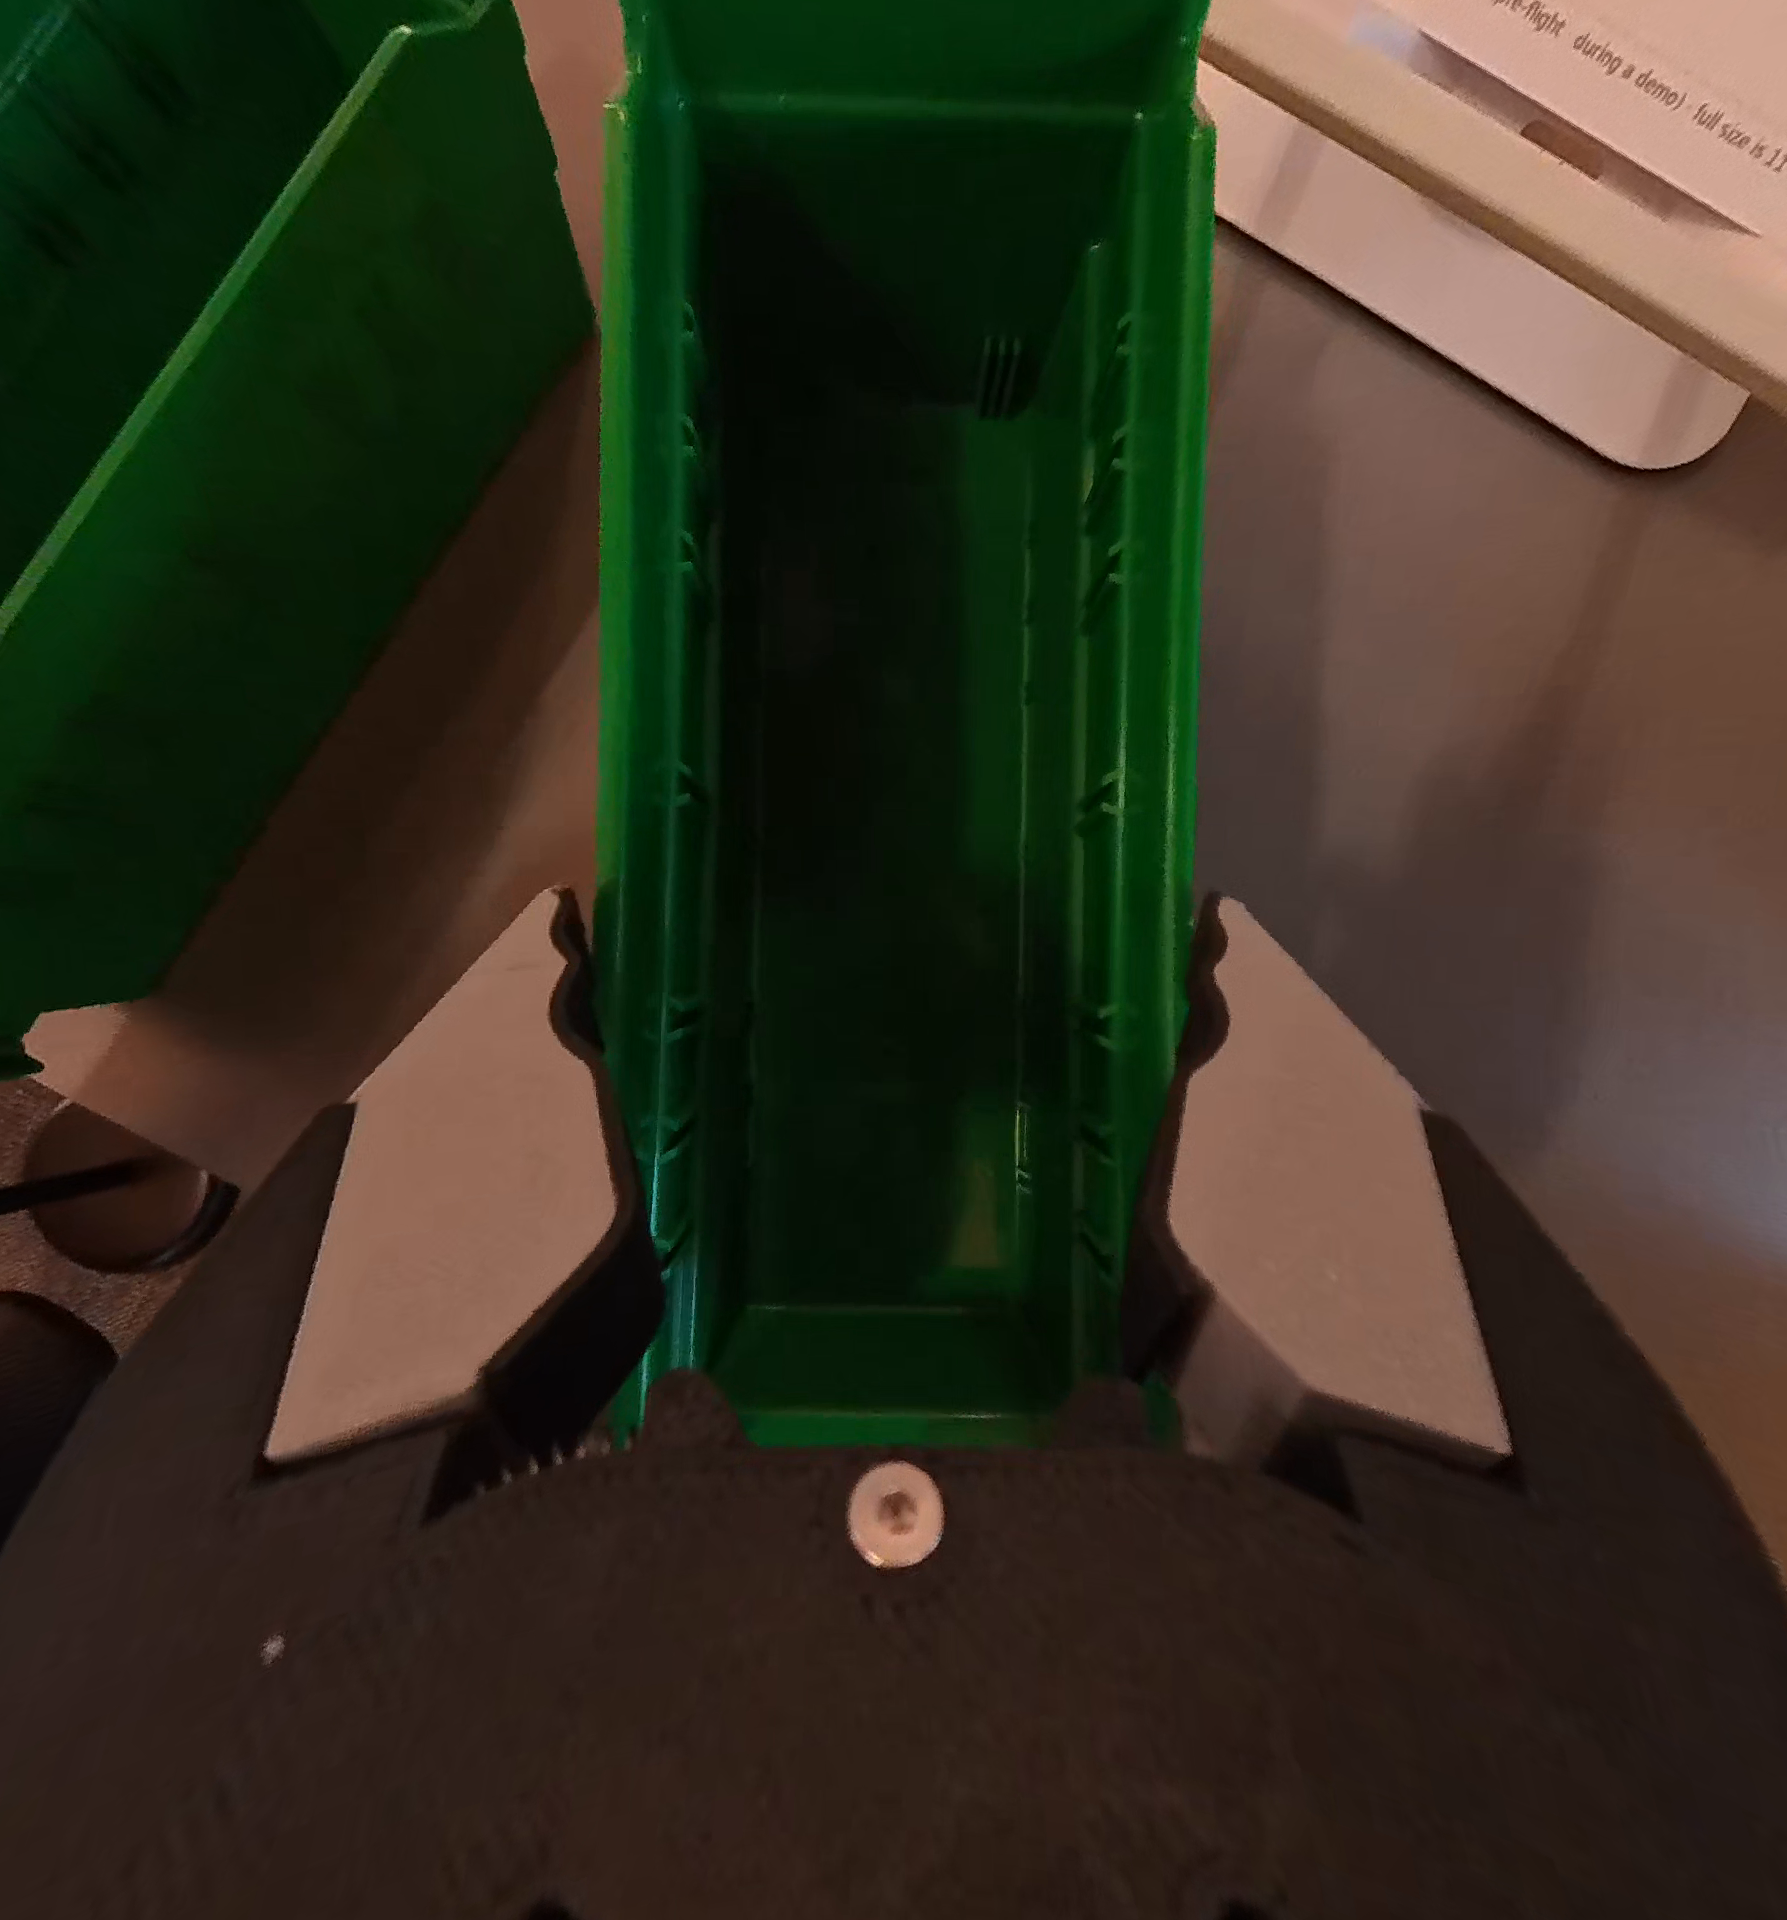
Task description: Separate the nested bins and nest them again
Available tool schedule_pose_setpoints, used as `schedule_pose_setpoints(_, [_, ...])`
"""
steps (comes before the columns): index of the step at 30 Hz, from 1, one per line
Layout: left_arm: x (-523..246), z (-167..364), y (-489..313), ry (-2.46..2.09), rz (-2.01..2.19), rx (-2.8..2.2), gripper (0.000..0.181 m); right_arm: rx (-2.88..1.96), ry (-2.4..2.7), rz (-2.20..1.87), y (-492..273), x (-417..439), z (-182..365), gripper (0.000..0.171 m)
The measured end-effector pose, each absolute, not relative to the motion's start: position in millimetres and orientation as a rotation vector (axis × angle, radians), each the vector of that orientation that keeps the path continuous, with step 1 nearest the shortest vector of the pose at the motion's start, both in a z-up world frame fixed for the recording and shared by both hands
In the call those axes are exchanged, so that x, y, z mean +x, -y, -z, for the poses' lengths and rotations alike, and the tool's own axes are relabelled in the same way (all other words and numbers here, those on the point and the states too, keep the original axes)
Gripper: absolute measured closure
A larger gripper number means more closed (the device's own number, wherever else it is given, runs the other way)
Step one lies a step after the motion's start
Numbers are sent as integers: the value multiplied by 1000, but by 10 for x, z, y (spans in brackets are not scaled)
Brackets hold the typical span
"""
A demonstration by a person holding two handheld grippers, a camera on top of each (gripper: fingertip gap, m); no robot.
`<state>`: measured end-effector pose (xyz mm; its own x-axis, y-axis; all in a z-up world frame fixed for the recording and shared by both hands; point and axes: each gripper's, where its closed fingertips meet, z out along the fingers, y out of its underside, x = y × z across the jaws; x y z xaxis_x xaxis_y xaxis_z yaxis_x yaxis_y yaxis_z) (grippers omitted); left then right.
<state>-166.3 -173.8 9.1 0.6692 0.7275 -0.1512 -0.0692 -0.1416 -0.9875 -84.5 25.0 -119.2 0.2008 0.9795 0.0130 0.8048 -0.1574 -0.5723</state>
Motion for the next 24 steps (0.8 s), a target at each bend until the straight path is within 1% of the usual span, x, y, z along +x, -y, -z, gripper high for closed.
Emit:
schedule_pose_setpoints(1, [-1647, -91, 1723, 553, -754, -1575, 125, -2011, 1663, -515, -250, -849, 1188, 58])
schedule_pose_setpoints(2, [-1632, -94, 1711, 546, -755, -1576, 125, -1986, 1660, -534, -255, -859, 1173, 58])
schedule_pose_setpoints(3, [-1621, -94, 1699, 540, -756, -1579, 124, -1940, 1638, -569, -264, -878, 1130, 62])
schedule_pose_setpoints(4, [-1613, -89, 1687, 534, -754, -1584, 123, -1880, 1606, -611, -266, -893, 1058, 68])
schedule_pose_setpoints(5, [-1606, -84, 1674, 529, -749, -1588, 122, -1823, 1577, -653, -254, -894, 973, 79])
schedule_pose_setpoints(8, [-1587, -61, 1624, 519, -723, -1593, 121, -1713, 1517, -746, -213, -825, 741, 83])
schedule_pose_setpoints(10, [-1558, -43, 1584, 504, -718, -1599, 121, -1669, 1506, -794, -184, -712, 629, 90])
schedule_pose_setpoints(12, [-1513, -47, 1542, 477, -726, -1599, 126, -1605, 1484, -834, -165, -561, 511, 100])
schedule_pose_setpoints(13, [-1479, -52, 1516, 459, -727, -1599, 130, -1566, 1470, -851, -153, -474, 451, 107])
schedule_pose_setpoints(17, [-1265, -79, 1378, 357, -725, -1597, 157, -1441, 1421, -855, -147, -104, 306, 126])
schedule_pose_setpoints(18, [-1173, -82, 1321, 306, -727, -1604, 163, -1420, 1419, -845, -147, -10, 297, 134])
schedule_pose_setpoints(21, [-944, -110, 1191, 226, -763, -1598, 181, -1346, 1394, -772, -212, 273, 246, 171])
schedule_pose_setpoints(24, [-706, -101, 1024, 198, -743, -1594, 181, -1304, 1323, -703, -331, 522, 166, 171])
